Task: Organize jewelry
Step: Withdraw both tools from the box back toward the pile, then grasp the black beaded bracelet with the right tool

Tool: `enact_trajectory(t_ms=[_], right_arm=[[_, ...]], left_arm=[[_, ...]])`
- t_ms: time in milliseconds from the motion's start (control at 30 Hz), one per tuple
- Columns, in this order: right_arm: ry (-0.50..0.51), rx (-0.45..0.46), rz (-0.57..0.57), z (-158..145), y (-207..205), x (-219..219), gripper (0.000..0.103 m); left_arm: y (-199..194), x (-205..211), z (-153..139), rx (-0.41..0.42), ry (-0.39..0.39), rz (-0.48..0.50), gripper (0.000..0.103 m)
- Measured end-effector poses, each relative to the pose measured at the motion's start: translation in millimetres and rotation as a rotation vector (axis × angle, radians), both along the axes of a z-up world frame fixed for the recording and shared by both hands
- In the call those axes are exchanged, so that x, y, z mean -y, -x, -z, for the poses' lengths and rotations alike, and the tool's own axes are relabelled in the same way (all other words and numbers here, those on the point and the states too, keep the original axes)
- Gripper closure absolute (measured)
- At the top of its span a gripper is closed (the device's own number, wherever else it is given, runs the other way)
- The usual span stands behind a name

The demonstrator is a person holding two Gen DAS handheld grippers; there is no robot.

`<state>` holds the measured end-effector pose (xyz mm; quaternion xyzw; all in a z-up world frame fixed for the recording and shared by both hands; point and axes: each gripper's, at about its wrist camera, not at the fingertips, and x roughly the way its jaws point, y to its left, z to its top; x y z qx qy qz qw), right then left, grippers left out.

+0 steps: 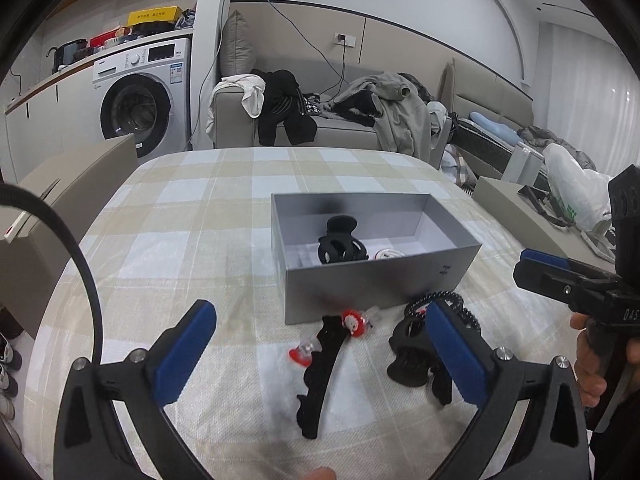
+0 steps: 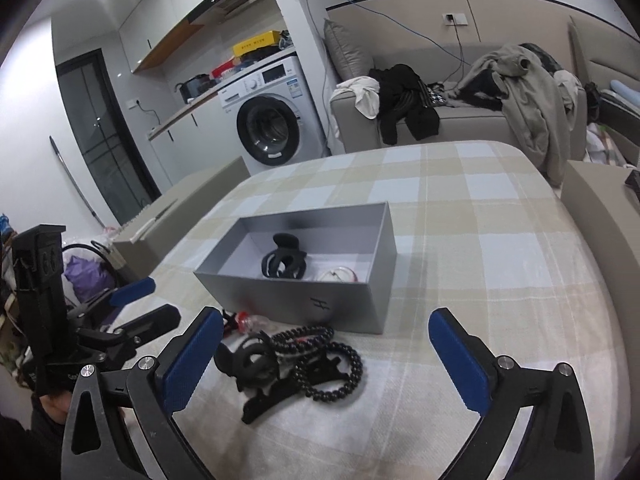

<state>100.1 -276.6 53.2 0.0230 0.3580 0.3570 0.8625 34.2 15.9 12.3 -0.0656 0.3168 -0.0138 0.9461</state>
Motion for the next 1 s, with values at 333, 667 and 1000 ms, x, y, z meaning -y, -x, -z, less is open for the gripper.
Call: enact_trajectory(t_ms=[333, 667, 1000], right_arm=[[0.120, -0.028, -0.001, 23, 1, -1, 0.000], [0.195, -0.049, -0.063, 36, 7, -10, 0.000], [0.216, -0.078, -0.079, 42, 4, -19, 0.014]], left_arm=[[4, -8, 12, -0.029, 0.058, -0.029, 0.001], [6, -6, 16, -0.045, 0.092, -0.008, 0.001], [5, -4, 16, -0.064, 0.063, 0.002, 0.001]])
